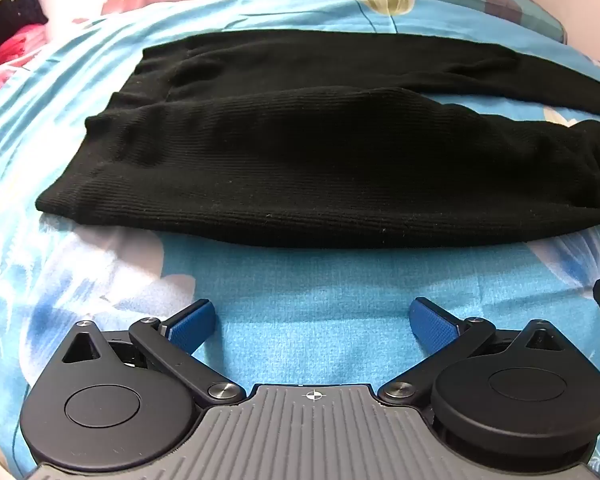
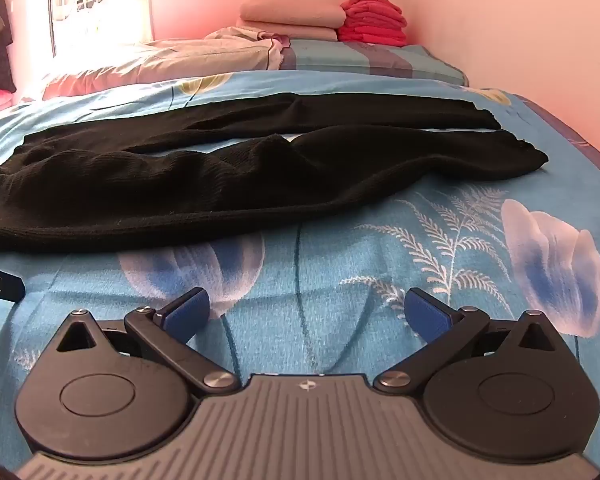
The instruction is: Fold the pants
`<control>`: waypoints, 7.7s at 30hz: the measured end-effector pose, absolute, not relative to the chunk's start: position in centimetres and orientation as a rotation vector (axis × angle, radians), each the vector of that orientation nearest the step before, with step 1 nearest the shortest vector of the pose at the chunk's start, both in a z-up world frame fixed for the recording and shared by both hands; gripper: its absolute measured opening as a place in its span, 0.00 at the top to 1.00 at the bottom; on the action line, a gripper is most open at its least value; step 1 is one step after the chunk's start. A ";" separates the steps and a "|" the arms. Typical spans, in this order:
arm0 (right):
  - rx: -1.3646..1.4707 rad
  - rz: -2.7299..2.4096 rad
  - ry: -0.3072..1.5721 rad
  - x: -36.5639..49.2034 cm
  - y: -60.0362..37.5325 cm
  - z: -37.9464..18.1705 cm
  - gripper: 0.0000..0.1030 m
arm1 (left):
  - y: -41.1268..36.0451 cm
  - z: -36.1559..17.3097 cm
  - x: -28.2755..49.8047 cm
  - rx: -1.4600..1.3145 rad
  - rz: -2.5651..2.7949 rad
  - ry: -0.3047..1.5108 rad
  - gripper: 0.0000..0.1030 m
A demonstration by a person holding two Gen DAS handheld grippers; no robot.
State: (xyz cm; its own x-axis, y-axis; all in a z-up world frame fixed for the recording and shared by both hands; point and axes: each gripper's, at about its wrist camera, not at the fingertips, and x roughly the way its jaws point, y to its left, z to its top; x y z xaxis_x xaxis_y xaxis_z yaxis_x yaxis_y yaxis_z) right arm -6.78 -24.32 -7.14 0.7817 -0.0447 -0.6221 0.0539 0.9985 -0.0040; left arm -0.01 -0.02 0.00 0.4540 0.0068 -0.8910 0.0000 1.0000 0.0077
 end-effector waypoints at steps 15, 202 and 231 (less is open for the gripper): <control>0.021 -0.040 0.644 -7.4 -24.2 -7.3 0.00 | -0.1 0.3 -0.6 0.018 0.002 1.072 0.00; 0.146 -0.031 0.818 29.8 -33.6 -2.5 0.35 | 12.2 -2.9 28.6 -0.085 0.404 1.124 0.00; 0.052 0.238 0.977 12.2 -25.5 -2.0 0.21 | 10.6 -1.5 15.4 0.039 0.407 1.171 0.00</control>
State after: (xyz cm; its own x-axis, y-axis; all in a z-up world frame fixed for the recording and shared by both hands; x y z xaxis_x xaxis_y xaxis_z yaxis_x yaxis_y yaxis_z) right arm 12.25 -25.52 -2.00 0.5360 0.2229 -0.8143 -0.1762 0.9728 0.1502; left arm 15.43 10.61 -1.53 0.3248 0.3304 -0.8862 -0.2902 0.9266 0.2391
